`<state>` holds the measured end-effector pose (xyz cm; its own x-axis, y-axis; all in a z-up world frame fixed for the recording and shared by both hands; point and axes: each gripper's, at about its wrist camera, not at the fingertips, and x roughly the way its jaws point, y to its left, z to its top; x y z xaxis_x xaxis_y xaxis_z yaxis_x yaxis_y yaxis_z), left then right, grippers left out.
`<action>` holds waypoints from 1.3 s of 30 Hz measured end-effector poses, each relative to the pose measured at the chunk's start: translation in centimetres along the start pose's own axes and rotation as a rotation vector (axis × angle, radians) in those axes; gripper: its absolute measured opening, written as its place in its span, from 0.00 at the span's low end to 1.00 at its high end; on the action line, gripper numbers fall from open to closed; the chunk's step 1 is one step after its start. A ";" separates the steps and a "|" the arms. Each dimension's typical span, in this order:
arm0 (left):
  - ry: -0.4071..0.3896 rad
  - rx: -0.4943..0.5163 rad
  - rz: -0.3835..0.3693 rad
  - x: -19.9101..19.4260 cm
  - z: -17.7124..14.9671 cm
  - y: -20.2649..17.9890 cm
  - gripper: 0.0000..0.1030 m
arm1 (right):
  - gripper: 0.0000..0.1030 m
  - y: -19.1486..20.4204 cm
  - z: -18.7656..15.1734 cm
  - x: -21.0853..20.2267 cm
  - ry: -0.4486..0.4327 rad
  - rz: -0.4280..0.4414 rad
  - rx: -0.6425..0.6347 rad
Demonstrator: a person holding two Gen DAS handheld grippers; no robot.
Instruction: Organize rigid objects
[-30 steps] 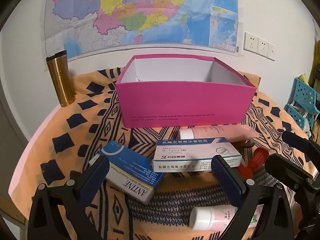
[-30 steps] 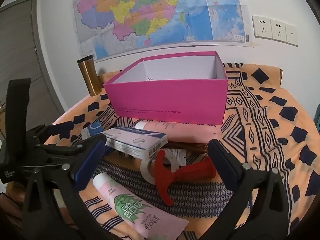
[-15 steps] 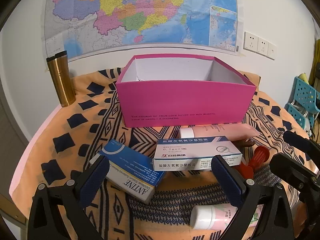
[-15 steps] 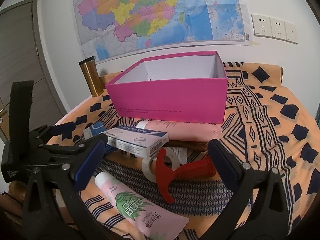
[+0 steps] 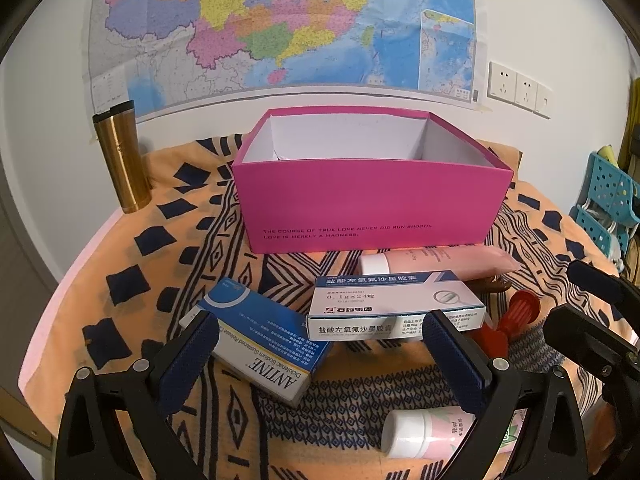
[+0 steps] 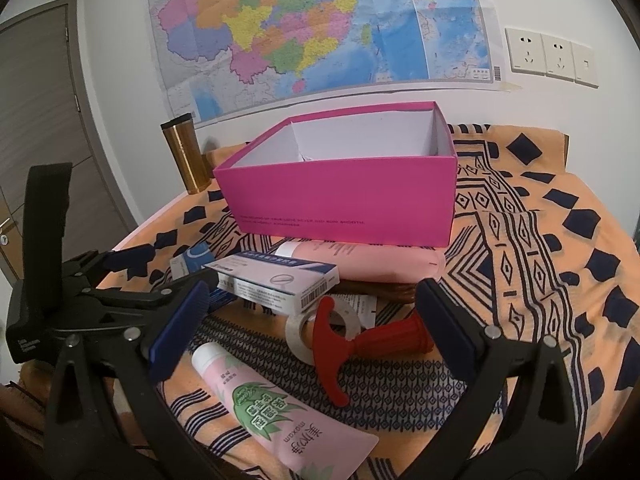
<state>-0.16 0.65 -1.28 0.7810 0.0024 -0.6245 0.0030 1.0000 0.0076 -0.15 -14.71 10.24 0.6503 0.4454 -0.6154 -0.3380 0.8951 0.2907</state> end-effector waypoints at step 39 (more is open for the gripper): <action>0.136 0.243 -0.346 -1.6 -4.7 -3.5 0.73 | 0.58 -2.9 -6.9 -2.6 0.282 0.112 0.137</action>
<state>-4.39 -2.86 -3.97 0.6188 -0.3149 -0.7197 0.4092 0.9112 -0.0468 -5.54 -18.55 5.90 0.3939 0.5358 -0.7468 -0.2902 0.8434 0.4521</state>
